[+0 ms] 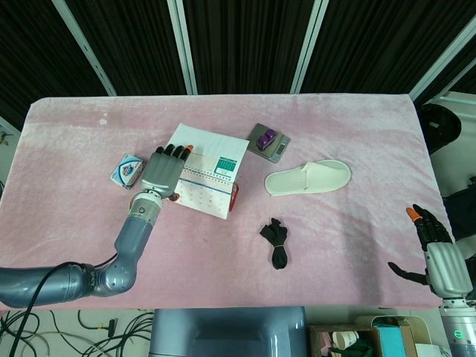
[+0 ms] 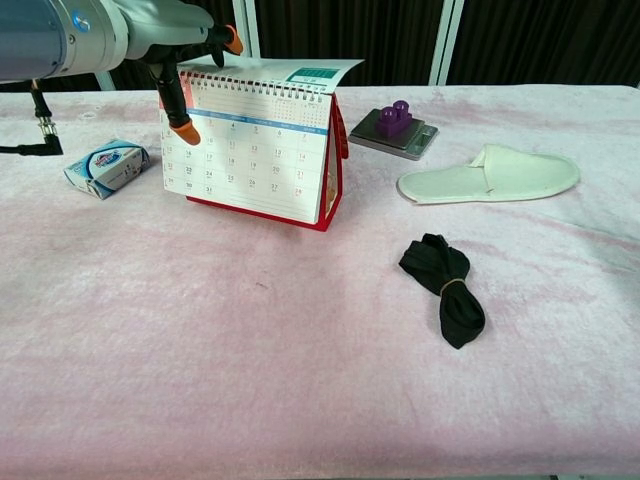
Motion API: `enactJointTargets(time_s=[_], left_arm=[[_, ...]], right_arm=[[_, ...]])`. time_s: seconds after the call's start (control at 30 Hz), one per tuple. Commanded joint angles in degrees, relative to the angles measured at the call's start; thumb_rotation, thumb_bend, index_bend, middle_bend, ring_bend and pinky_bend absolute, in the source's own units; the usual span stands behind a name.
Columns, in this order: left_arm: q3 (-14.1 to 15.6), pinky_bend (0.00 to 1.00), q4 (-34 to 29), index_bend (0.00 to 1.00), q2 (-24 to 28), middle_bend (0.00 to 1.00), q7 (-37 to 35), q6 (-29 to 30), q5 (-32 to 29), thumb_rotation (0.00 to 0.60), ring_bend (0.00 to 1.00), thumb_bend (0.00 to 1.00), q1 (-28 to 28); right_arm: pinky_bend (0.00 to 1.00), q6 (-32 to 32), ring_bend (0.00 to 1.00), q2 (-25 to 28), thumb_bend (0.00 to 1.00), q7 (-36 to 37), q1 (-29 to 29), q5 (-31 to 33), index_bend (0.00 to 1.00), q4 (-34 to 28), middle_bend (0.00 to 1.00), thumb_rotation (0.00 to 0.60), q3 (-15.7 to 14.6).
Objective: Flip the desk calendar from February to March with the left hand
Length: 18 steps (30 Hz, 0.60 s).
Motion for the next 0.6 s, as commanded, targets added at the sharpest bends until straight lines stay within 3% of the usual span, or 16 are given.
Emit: enactJointTargets(time_s=[0.03,0.27,0.43,0.5,0.6], left_arm=[[0.6,0.22,0.3,0.0,0.3,0.13,-1.1,-0.4,-0.1,0.6,0.1,0.0,-0.2],[1.9,0.37,0.0,0.0,1.3,0.16,-2.2,-0.7,-1.5,0.6,0.23,0.0,-0.9],[2.6,0.36,0.0,0.0,1.8,0.3,-3.0,-0.8,-2.1,0.6,0.26,0.0,-1.4],[2.9,0.35,0.1,0.0,1.8,0.28,-3.5,-0.6,-2.2,0.6,0.25,0.0,-1.5],[2.9,0.24,0.8,0.0,1.3,0.17,-5.1,0.1,-0.8,0.6,0.14,0.0,-1.5]], right_arm=[[0.1,0.0,0.0,0.0,0.04,0.0,0.0,0.0,0.0,0.0,0.0,0.6,0.0],[0.1,0.2,0.0,-0.1,0.05,0.2,-0.1,-0.1,0.0,0.1,0.0,0.6,0.0],[0.1,0.4,0.0,0.0,0.05,0.2,-0.1,-0.2,0.0,0.1,0.0,0.6,0.0],[0.1,0.4,0.0,-0.1,0.05,0.3,-0.1,-0.2,0.0,0.1,0.0,0.6,0.1],[0.1,0.4,0.0,-0.1,0.05,0.3,-0.1,-0.1,0.0,0.2,0.0,0.6,0.1]])
